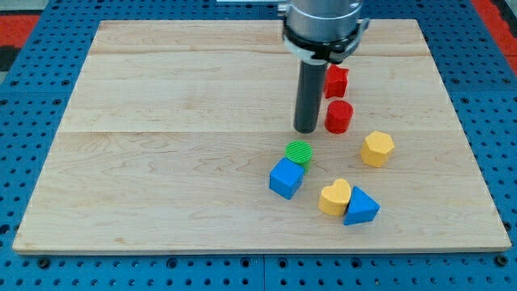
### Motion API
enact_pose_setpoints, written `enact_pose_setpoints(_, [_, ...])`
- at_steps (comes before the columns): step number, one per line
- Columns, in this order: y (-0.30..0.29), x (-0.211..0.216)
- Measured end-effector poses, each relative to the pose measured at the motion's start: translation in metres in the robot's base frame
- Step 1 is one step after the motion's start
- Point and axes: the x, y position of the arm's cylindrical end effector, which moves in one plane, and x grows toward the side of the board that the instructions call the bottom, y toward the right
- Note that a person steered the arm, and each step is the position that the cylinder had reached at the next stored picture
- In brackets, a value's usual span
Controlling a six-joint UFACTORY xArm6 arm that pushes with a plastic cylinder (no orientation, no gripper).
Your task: Push the blue cube right and up a bit
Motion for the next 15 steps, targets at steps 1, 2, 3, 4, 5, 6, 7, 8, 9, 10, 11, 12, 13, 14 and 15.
enact_pose_setpoints(1, [0.011, 0.014])
enact_pose_setpoints(2, [-0.011, 0.022])
enact_pose_setpoints(3, [-0.052, 0.035])
enact_pose_setpoints(4, [-0.084, 0.045])
enact_pose_setpoints(5, [-0.122, 0.062])
enact_pose_setpoints(6, [-0.123, 0.084])
enact_pose_setpoints(7, [-0.084, 0.109])
enact_pose_setpoints(8, [-0.053, 0.114])
enact_pose_setpoints(9, [-0.029, 0.113])
enact_pose_setpoints(10, [-0.008, 0.111])
enact_pose_setpoints(11, [0.013, 0.106])
enact_pose_setpoints(12, [0.021, 0.096])
enact_pose_setpoints(13, [0.017, 0.09])
enact_pose_setpoints(14, [0.032, 0.09])
enact_pose_setpoints(15, [0.031, 0.09])
